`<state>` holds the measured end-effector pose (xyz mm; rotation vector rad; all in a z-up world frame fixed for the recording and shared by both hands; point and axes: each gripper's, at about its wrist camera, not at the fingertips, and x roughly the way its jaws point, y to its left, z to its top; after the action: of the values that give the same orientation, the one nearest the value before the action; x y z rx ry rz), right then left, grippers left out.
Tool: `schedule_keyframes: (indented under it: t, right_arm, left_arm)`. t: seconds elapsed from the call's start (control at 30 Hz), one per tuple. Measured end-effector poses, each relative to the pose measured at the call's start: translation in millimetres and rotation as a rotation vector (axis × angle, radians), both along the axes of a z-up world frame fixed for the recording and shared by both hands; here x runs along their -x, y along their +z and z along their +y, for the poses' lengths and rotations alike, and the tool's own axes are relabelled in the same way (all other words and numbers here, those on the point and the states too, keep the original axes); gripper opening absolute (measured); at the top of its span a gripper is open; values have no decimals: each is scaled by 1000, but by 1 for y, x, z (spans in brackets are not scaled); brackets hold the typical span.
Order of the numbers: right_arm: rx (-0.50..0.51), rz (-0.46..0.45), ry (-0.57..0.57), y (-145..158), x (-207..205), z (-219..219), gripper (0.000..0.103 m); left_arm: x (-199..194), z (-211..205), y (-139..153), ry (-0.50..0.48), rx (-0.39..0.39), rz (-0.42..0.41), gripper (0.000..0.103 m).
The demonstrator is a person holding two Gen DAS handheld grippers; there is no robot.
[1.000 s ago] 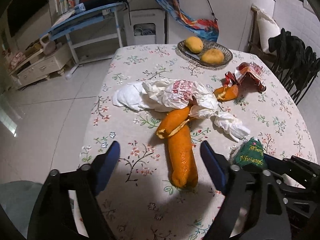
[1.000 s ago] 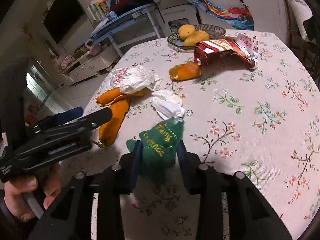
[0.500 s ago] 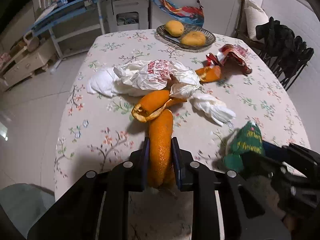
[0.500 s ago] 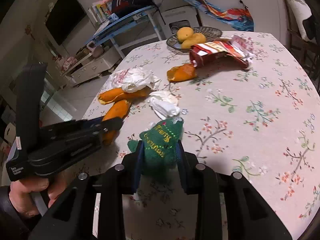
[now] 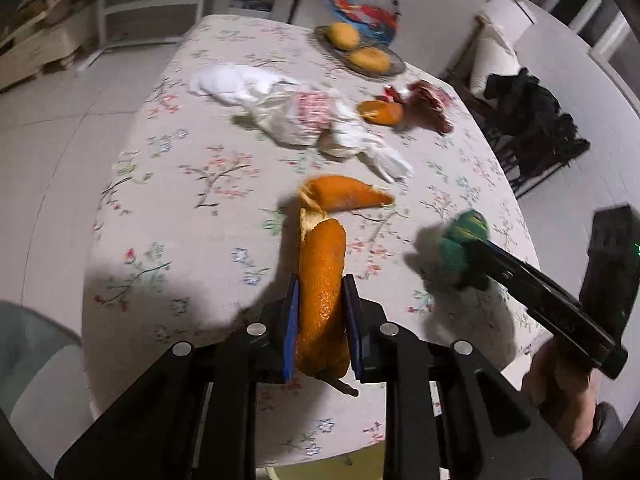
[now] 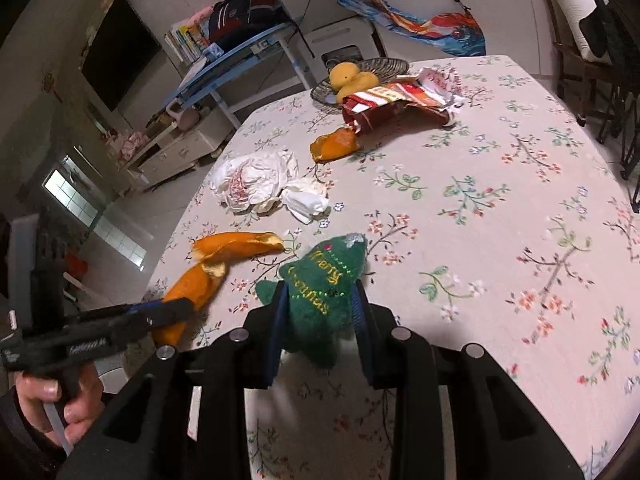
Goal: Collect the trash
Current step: 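Grasp the green Merry Christmas plush with the right gripper while the left grasps a long orange peel, then carry the green plush and orange peel back over the yellow basin with both grippers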
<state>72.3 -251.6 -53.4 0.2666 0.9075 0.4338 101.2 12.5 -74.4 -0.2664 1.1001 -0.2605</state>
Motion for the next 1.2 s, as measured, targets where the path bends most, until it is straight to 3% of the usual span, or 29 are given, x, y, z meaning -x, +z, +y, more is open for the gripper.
schedule_keyframes:
  t: [0.13, 0.33, 0.53, 0.8, 0.87, 0.9, 0.93, 0.97, 1.2]
  right_arm:
    - [5, -2, -8, 1, 10, -2, 32]
    - [8, -4, -25, 0, 22, -8, 32]
    - [12, -26, -36, 3, 36, -11, 32]
    - [-3, -26, -67, -1, 42, -18, 32]
    - [-4, -28, -66, 0, 42, -18, 32]
    - [-1, -30, -62, 0, 42, -16, 32]
    - [2, -32, -60, 0, 42, -15, 32]
    - [4, -35, -58, 0, 42, -14, 32]
    - [-1, -66, -58, 6, 47, -13, 32]
  left_arm:
    - [13, -6, 1, -24, -24, -11, 20]
    - [29, -16, 4, -52, -126, -37, 21]
    - [32, -22, 9, -35, -196, -91, 41]
    - [32, -34, 4, -49, -279, -113, 45]
    - [31, -36, 2, -58, -291, -113, 44]
    - [31, -36, 1, -58, -297, -114, 39]
    - [31, -37, 0, -60, -312, -115, 26]
    - [31, -38, -1, -70, -316, -114, 23]
    - [40, -31, 19, -28, -281, -206, 19]
